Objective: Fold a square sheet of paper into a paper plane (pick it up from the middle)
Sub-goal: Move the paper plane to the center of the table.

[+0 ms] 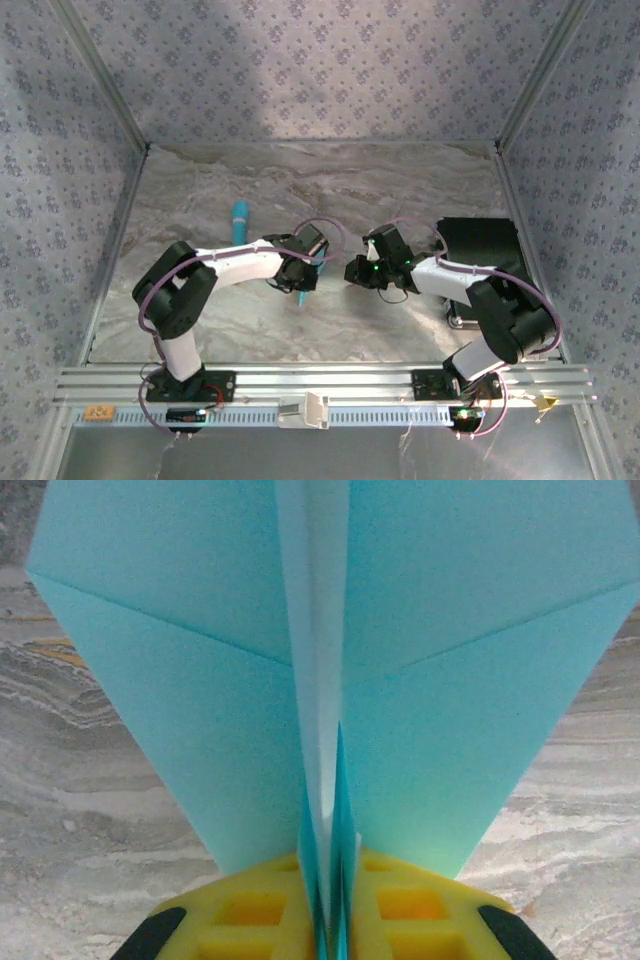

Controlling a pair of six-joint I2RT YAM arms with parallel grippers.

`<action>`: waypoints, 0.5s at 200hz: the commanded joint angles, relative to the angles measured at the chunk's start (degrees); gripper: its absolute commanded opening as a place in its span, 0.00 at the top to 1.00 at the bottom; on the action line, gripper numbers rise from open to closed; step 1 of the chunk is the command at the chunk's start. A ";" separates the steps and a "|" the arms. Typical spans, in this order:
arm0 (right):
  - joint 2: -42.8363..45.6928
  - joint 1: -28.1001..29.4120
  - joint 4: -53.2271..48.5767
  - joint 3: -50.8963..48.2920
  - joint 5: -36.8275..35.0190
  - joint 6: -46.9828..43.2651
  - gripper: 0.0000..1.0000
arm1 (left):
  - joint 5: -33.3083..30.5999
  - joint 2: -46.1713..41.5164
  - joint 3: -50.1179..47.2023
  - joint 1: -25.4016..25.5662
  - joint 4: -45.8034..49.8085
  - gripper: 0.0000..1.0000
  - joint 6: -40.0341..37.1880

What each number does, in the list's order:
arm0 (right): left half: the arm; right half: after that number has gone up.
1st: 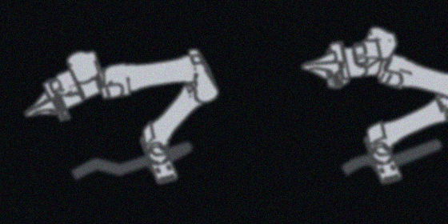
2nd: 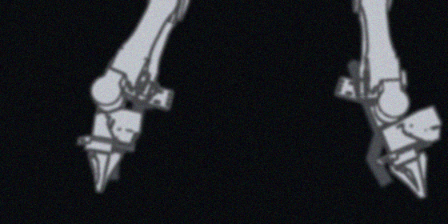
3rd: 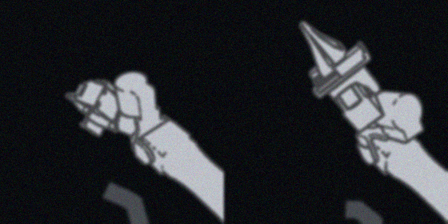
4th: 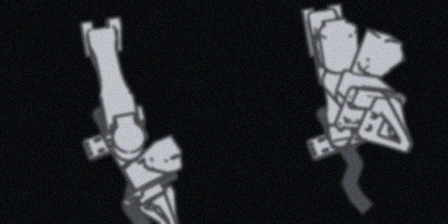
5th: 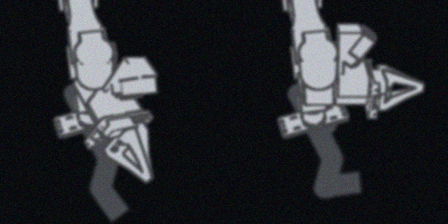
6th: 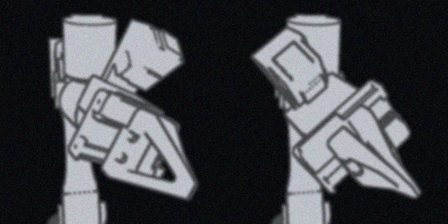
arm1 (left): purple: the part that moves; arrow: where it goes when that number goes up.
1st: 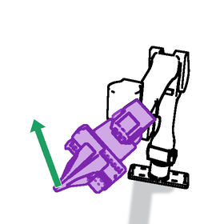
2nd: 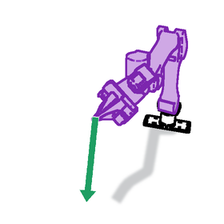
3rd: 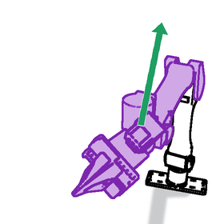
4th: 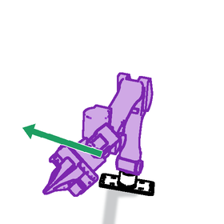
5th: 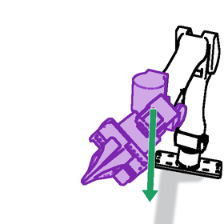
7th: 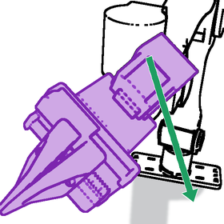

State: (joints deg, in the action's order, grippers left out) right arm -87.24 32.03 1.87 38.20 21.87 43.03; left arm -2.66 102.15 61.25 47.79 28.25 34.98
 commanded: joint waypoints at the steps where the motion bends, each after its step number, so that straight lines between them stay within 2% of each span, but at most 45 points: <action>1: -0.23 0.17 -0.68 1.79 0.28 -1.10 0.83 | -1.36 2.05 0.80 0.61 0.72 0.86 0.27; 50: 1.44 -0.52 -1.69 1.43 0.02 -1.83 0.83 | -5.71 4.98 3.01 2.54 4.58 0.81 3.84; 100: 4.76 -1.73 -0.73 -0.62 0.44 -1.35 0.83 | -5.73 7.56 6.21 3.67 7.49 0.76 8.03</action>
State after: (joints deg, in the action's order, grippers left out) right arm -85.19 31.03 1.43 38.17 21.87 42.37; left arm -7.79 106.41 66.89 50.65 31.99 39.81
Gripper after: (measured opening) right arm 0.170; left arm 0.227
